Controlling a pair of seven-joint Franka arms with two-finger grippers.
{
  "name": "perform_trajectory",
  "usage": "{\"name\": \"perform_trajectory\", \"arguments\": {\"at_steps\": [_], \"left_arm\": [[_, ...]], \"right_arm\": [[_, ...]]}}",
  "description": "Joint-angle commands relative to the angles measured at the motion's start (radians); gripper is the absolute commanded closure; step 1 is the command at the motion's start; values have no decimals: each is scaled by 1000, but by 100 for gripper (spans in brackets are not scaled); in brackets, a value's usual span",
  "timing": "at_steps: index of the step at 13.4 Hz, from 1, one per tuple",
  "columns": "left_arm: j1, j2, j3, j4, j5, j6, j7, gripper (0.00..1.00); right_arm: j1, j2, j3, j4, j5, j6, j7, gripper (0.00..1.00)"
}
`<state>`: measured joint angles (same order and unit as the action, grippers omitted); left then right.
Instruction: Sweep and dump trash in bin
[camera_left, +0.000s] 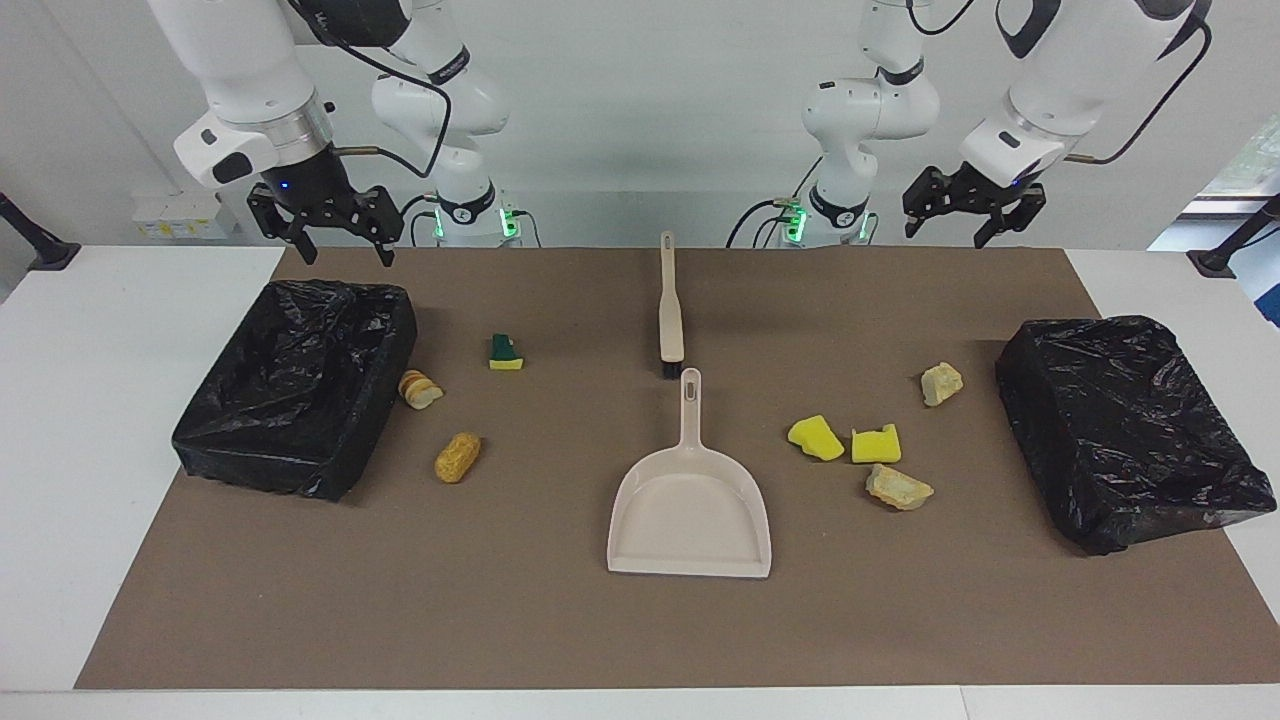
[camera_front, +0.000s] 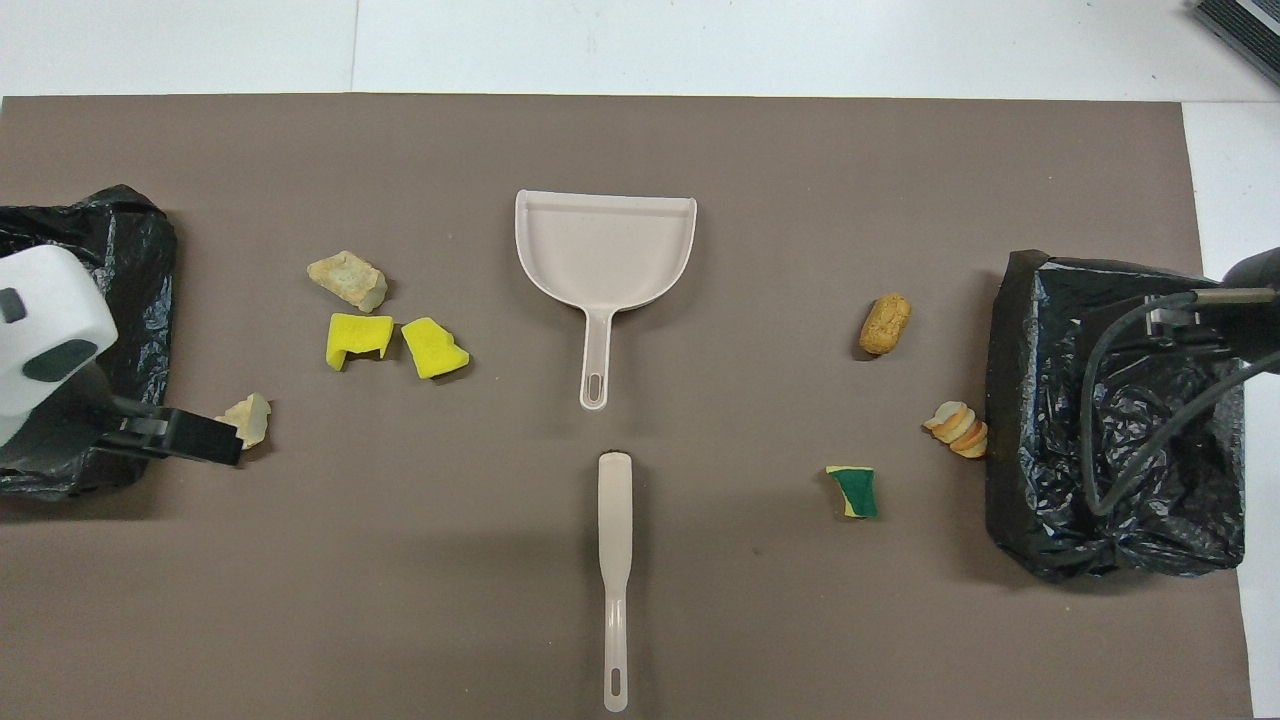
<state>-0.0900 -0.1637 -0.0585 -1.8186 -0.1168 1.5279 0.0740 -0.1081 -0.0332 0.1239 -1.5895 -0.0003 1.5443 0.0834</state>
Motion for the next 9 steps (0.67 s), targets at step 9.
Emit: {"name": "perform_trajectory", "arguments": {"at_steps": [9], "left_arm": [[-501,19,12,-384,-17,432,-342,0]], "right_arm": [[88,117,14,62,-13,104,165,0]]}}
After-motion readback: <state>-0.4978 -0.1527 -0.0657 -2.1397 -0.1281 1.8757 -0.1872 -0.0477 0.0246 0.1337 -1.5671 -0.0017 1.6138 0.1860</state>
